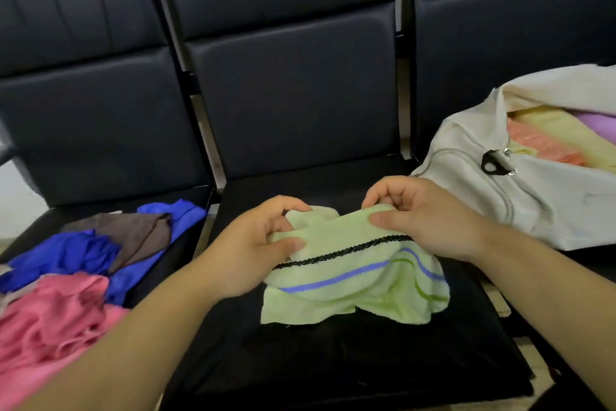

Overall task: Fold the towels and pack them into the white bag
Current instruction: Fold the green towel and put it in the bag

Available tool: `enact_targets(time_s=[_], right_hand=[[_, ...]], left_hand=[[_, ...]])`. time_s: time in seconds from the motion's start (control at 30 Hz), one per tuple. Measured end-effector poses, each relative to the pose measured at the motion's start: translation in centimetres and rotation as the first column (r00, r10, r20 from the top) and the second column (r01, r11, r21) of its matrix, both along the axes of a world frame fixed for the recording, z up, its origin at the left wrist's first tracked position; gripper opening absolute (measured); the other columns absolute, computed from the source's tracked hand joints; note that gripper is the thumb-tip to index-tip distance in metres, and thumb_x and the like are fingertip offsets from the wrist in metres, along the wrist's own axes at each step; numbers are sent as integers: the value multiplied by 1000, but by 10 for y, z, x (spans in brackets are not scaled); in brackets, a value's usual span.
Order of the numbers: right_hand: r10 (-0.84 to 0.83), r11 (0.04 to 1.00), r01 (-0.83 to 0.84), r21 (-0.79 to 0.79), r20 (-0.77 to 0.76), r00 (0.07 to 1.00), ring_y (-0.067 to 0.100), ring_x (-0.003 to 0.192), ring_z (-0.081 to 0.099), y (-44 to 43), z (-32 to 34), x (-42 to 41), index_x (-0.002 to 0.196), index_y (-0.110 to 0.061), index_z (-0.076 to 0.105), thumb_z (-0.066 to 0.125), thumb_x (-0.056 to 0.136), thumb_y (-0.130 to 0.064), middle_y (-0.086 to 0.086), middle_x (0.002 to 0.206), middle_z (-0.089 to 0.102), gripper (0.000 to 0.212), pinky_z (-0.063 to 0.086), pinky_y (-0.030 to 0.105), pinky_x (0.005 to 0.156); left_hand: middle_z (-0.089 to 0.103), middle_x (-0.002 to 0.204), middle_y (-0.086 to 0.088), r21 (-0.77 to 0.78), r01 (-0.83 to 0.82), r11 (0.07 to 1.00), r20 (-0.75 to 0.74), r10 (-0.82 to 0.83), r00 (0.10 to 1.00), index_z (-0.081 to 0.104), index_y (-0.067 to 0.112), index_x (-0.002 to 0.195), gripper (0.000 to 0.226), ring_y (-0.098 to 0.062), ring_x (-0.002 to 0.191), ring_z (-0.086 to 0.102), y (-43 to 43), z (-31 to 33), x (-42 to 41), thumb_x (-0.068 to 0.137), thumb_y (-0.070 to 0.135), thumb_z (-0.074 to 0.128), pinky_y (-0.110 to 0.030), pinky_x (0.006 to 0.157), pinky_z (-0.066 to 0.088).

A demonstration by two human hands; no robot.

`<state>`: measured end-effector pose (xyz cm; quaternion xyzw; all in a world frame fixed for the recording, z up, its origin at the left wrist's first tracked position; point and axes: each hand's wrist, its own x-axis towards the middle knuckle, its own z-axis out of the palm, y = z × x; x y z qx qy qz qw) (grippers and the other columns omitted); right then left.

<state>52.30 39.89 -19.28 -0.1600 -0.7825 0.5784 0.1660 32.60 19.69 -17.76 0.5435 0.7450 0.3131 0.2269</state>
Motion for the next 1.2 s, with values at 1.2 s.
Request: enact_targets(time_s=[1.2], right_hand=[[111, 992, -124, 40, 231, 967, 7, 97, 70, 0, -4, -31, 91, -25, 79, 63, 98, -9, -11, 101, 76, 23, 52, 26, 93]], left_hand=[[71, 100, 16, -292, 266, 919, 79, -255, 964, 77, 39, 100, 22, -9, 96, 67, 2, 0, -28, 86, 22, 80, -26, 94, 51]])
